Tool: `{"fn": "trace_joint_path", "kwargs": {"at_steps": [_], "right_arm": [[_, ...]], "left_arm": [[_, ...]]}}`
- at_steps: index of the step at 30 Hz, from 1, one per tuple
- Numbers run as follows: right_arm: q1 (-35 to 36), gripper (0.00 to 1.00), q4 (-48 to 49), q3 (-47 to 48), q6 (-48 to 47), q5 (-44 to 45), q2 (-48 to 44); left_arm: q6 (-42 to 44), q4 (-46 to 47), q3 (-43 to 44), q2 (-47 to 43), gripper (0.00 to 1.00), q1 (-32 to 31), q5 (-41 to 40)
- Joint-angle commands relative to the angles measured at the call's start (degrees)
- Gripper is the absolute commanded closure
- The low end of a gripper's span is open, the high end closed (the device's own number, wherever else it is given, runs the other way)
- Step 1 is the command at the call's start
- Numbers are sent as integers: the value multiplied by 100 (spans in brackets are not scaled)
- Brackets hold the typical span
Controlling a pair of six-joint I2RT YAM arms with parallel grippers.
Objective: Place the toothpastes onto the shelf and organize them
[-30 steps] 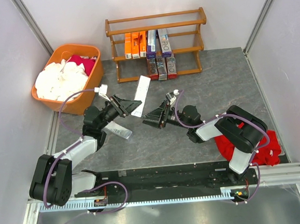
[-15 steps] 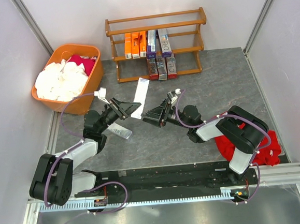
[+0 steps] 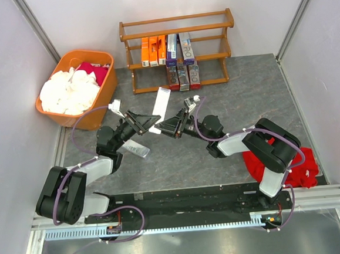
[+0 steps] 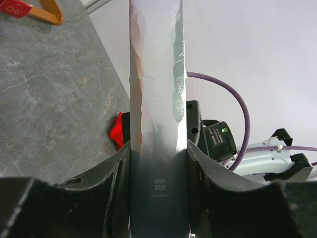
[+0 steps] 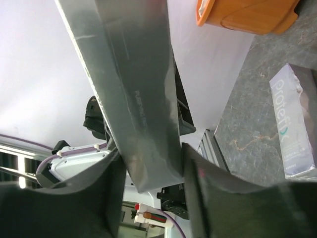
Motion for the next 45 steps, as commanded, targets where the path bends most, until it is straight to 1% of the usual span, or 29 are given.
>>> {"fn": "trace_joint_path", "kwargs": {"at_steps": [1, 2, 4, 5, 7, 8, 11, 15, 16, 18, 19, 21, 22, 23, 24, 26, 28, 29, 30, 31, 33, 34, 35, 36, 37, 38, 40, 41, 45], "right_arm": [[94, 53, 1318, 292, -96, -279, -18], [94, 57, 1273, 266, -175, -305, -35], [103, 61, 941, 231, -298, -454, -141], [94, 64, 782, 239, -499, -542, -184], [94, 65, 335, 309, -702, -876, -281], [77, 66, 193, 344, -799, -1007, -299], [-11, 67, -168, 441, -1089, -1561, -334], [-283, 67, -388, 713, -1283, -2553, -159], [-327, 68, -388, 766, -1292, -2999, -115], [-433, 68, -484, 898, -1353, -3354, -44], [-442, 68, -885, 968, -1649, -3660, -44], [-451, 69, -1746, 1222, -2281, -3873, -123], [-451, 68, -3099, 1328, -3260, -3891, -184], [-442, 68, -4000, 1486, -4044, -3752, -342], [-416, 63, -6872, 2149, -5983, -2933, -500], [-424, 60, -7802, 2419, -6362, -2557, -562], [-477, 55, -7789, 2297, -6214, -2128, -720], [-477, 51, -7649, 2218, -6109, -1968, -747], [-468, 49, -7457, 2095, -5943, -1810, -887], [-477, 46, -7150, 1772, -5506, -1661, -966], [-477, 38, -6009, 1331, -4969, -1554, -1229], [-477, 35, -5604, 911, -4418, -1458, -1300], [-468, 29, -4852, 707, -4195, -1396, -1379], [-477, 27, -4435, 505, -3931, -1387, -1511], [-468, 24, -3727, 137, -3555, -1369, -1573], [-477, 17, -3476, -23, -3403, -1221, -1704], [-468, 11, -2853, -365, -3174, -1185, -1793], [-468, 6, -2745, -428, -3034, -1141, -1845], [-425, 3, -2121, -657, -2690, -1141, -1855]], "left_arm": [[-171, 592, -31, -7, 51, -26, -177], [-163, 592, -40, -42, 48, -17, -194], [-84, 478, -58, -95, 44, -17, -203], [12, 408, -49, -165, 37, -9, -203], [135, 163, -23, -270, 29, 44, -151], [180, 74, -23, -323, 18, 62, -151], [434, -269, -14, -552, 5, 158, -124], [602, -419, 30, -737, 4, 246, 60], [619, -428, 48, -719, 5, 246, 104], [655, -419, 118, -693, 9, 246, 261], [655, -384, 144, -641, 12, 246, 306], [611, -235, 162, -570, 17, 246, 411], [593, -217, 179, -483, 21, 246, 447], [593, -199, 197, -447, 23, 246, 499], [558, -95, 241, -334, 28, 246, 613], [514, 46, 232, -280, 35, 246, 632], [453, 169, 215, -227, 41, 246, 614], [426, 213, 206, -227, 49, 246, 605], [374, 240, 189, -227, 51, 246, 588], [356, 266, 154, -244, 52, 246, 535], [304, 337, 110, -271, 54, 246, 456], [277, 337, 57, -332, 56, 246, 360], [259, 354, 13, -367, 58, 255, 307], [198, 381, -66, -402, 59, 246, 237], [145, 424, -119, -455, 60, 246, 97], [23, 555, -163, -490, 61, 255, 17], [-109, 696, -330, -543, 62, 246, -193], [-214, 767, -374, -552, 62, 246, -229], [-452, 1179, -444, -447, 62, 246, -283]]}}
